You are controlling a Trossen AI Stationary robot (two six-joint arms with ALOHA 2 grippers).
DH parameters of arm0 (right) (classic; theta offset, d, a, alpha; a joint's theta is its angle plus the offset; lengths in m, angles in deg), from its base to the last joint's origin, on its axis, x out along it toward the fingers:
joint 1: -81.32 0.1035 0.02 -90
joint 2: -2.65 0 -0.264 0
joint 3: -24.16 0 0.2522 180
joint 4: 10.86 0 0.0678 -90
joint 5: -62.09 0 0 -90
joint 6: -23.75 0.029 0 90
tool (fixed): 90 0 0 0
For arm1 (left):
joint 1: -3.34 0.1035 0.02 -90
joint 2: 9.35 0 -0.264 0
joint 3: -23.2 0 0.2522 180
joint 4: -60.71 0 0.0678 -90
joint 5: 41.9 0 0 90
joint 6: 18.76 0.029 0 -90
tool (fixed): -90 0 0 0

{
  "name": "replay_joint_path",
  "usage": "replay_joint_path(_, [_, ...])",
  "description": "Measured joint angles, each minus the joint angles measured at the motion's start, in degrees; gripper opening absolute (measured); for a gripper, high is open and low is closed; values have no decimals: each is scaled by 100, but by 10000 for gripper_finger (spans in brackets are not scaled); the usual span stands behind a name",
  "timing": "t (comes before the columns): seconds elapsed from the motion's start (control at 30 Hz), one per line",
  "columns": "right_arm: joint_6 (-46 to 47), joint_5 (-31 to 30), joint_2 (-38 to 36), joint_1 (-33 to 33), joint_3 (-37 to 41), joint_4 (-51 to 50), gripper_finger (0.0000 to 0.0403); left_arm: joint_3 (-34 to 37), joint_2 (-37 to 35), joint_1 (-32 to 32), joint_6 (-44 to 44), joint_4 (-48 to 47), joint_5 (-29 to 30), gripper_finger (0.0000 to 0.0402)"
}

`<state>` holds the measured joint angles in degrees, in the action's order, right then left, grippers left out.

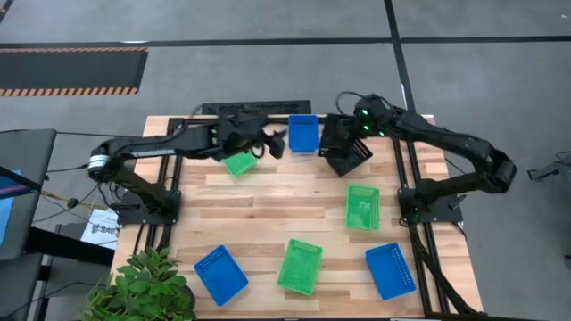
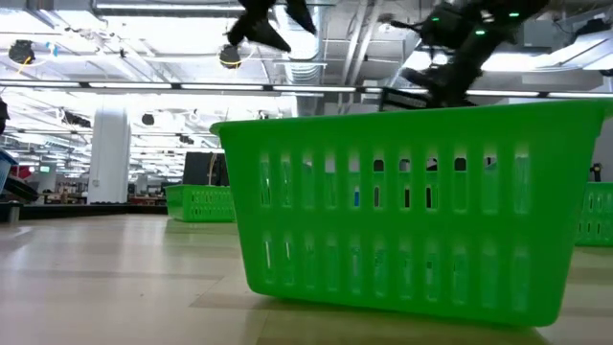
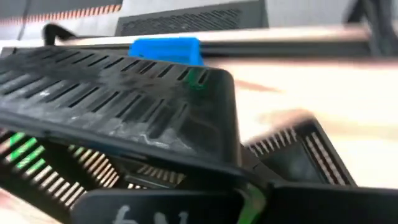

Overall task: Stack baskets by color
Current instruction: Stack the left black bin on the right black bins

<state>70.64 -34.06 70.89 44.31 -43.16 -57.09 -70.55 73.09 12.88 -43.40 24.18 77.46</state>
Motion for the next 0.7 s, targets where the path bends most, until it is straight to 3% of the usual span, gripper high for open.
replay_joint_path(0.13, [1058, -69, -1067, 43, 1048, 386, 1, -2, -388, 22, 89, -46, 233, 277])
replay_joint_path(0.27, [2010, -647, -1685, 278, 1727, 609, 1, -2, -631, 102, 295, -72, 283, 274])
replay_joint_path(0.5, [3272, -1391, -1643, 824, 2038, 741, 4, -2, -709, 277, 254, -109, 93, 274])
replay_joint_path(0.7, [4223, -1560, -1610, 1132, 2314, 689, 22, 0, -709, 284, 146, -336, 42, 274])
